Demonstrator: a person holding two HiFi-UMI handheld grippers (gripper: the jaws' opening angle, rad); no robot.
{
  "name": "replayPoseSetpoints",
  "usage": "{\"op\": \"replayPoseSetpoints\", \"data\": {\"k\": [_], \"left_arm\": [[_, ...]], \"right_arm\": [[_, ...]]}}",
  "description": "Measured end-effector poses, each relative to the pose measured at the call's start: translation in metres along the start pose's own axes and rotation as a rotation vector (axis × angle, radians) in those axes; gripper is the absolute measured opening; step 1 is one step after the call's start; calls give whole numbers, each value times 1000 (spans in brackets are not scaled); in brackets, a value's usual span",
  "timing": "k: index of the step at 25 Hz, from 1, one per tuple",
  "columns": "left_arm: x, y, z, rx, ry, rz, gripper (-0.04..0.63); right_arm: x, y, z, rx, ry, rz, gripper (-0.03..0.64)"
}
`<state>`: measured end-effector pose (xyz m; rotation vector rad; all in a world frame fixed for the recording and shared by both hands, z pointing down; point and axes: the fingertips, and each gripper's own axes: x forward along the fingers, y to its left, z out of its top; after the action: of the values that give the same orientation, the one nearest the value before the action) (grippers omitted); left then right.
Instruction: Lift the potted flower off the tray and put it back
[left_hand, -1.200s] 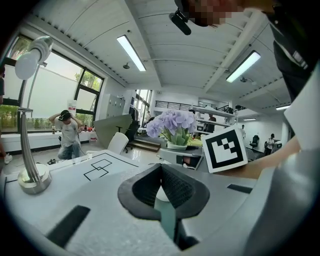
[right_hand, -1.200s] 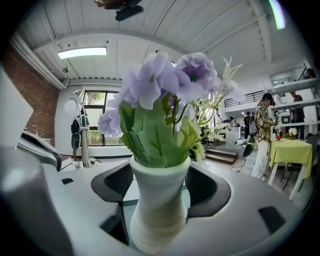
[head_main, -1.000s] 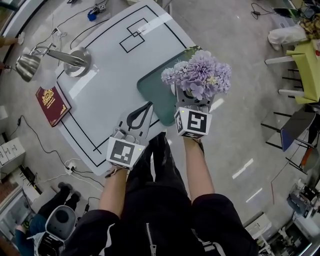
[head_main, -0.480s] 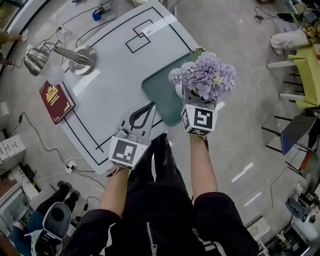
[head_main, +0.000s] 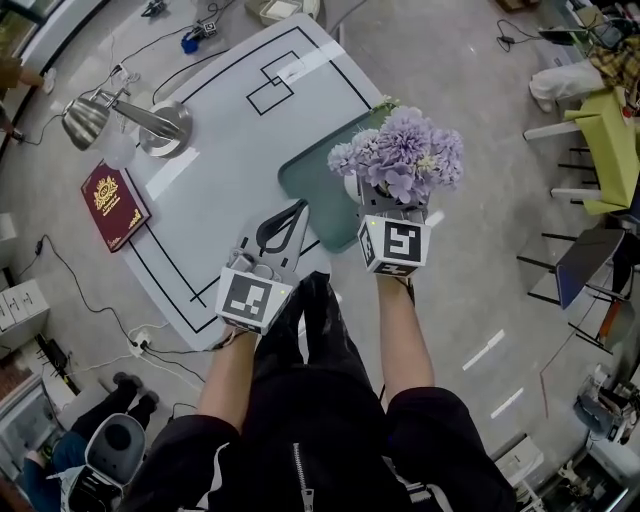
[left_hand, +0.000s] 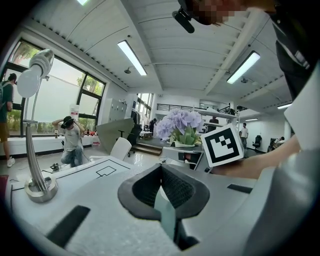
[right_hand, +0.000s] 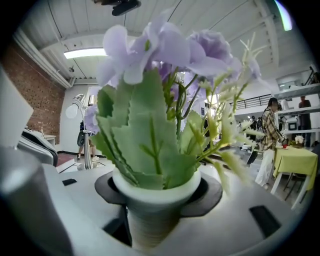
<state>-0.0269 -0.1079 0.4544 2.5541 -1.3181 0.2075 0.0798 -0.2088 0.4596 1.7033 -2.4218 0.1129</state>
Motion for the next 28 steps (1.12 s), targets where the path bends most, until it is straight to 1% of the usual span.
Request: {"op": "replayPoseSetpoints", "data": {"k": [3, 6, 10, 15, 17, 20, 22, 28], "left_arm": [[1, -4, 12, -1, -11, -4, 7], [2, -4, 25, 52, -52, -22, 6], [3, -6, 44, 78, -78, -34, 6], [1, -15, 63, 56, -81, -37, 7], [1, -19, 68, 82, -94, -48, 7], [-2, -23, 73, 84, -96, -49, 6], [-4, -22, 70, 100, -94, -49, 6], [-10, -23, 61, 108, -75, -40, 6]], "right_arm": [[-10, 4, 17, 3, -6, 17, 249], [-22, 8, 38, 6, -16, 33, 247], [-40, 15, 61, 10, -17, 48, 247], [-64, 25, 71, 17, 4, 52, 247], [-72, 28, 72, 20, 7, 51, 247], [-85, 32, 74, 29, 11, 52, 247], [-92, 36, 75, 32, 14, 51, 247], [-105, 41, 81, 34, 3, 45, 247]]}}
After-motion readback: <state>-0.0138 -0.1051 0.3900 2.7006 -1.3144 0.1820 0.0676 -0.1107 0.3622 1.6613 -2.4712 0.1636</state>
